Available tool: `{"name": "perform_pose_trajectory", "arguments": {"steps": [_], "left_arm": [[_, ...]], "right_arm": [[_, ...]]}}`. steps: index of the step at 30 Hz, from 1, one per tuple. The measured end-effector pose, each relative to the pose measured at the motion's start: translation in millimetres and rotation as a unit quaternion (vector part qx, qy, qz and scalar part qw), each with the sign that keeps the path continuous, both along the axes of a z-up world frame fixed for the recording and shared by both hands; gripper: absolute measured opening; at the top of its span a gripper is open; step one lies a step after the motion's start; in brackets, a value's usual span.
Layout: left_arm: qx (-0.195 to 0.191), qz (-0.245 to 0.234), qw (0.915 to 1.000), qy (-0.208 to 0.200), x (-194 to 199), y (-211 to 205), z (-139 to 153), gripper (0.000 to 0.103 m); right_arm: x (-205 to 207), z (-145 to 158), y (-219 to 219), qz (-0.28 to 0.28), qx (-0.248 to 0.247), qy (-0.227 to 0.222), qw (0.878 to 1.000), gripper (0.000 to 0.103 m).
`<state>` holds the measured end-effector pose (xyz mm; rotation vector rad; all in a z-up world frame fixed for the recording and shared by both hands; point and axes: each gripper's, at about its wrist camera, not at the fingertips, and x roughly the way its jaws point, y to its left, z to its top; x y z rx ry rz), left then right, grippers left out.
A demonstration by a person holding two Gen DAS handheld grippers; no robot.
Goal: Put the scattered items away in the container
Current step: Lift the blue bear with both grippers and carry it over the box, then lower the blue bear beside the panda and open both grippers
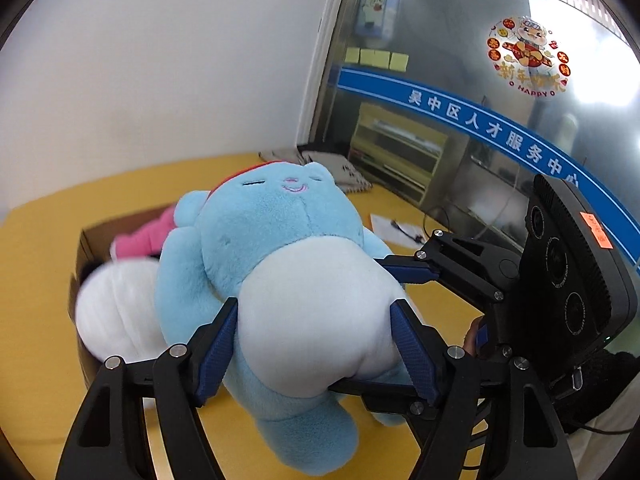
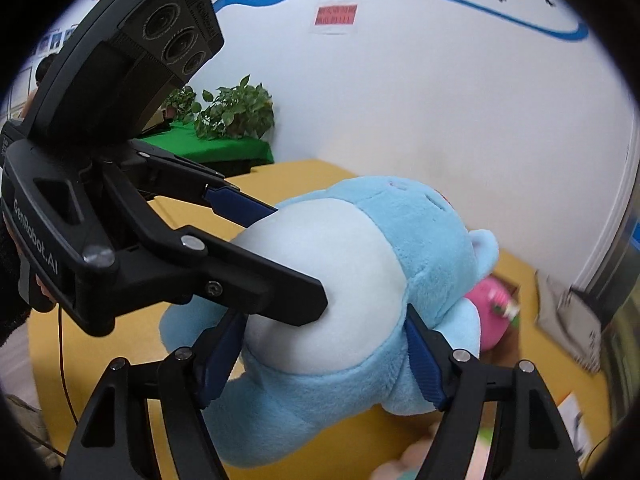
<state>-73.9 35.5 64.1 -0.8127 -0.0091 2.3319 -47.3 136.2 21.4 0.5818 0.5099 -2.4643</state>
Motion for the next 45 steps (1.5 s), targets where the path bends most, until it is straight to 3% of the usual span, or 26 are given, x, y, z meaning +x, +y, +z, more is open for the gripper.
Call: {"name": "perform_pose_trajectory", "arguments": {"steps": [4,7,10,15,17,21,26,30,35,37,38,41,45], "left_arm": [[0.009,0.012,0.9998,0.01,-49,-3,10,0.079],[0.021,0.022,0.9995,-0.01,-91,-9,-5,0.079],[0.019,0.03,0.9987,-0.036,-129,-9,-36,0.078],[0.004,0.037,0.9954,-0.089,-157,1,-95,0.078],[0.006,0.038,0.9944,-0.098,-156,2,-110,0.07],[0.0,0.039,0.9923,-0.117,-152,6,-131,0.064],[-0.002,0.043,0.9923,-0.116,-143,6,-134,0.064],[-0.007,0.047,0.9926,-0.112,-132,0,-126,0.065],[-0.011,0.059,0.9944,-0.087,-105,-8,-108,0.068],[-0.009,0.074,0.9949,-0.068,-88,-13,-97,0.085],[-0.009,0.083,0.9949,-0.057,-79,-17,-92,0.088],[-0.003,0.092,0.995,-0.037,-55,-26,-80,0.09],[-0.005,0.107,0.9937,-0.034,-29,-33,-73,0.09]], "right_arm": [[-43,16,3,0.013,0.008,0.024,1.0,0.075],[-79,13,5,0.024,0.02,0.03,0.999,0.075],[-116,-9,9,0.033,0.026,0.013,0.999,0.075],[-154,-64,9,0.041,0.054,-0.035,0.997,0.075],[-162,-86,4,0.043,0.08,-0.065,0.994,0.075],[-174,-114,-9,0.043,0.145,-0.12,0.981,0.075],[-182,-106,-8,0.046,0.153,-0.178,0.971,0.078],[-177,-75,9,0.051,0.114,-0.195,0.973,0.078],[-166,-20,39,0.036,0.045,-0.179,0.982,0.078],[-168,-6,47,0.01,0.03,-0.169,0.985,0.078],[-172,-1,49,-0.009,0.024,-0.166,0.986,0.078],[-200,2,53,-0.066,-0.006,-0.182,0.981,0.078],[-215,-31,34,-0.077,-0.008,-0.225,0.971,0.073]]}}
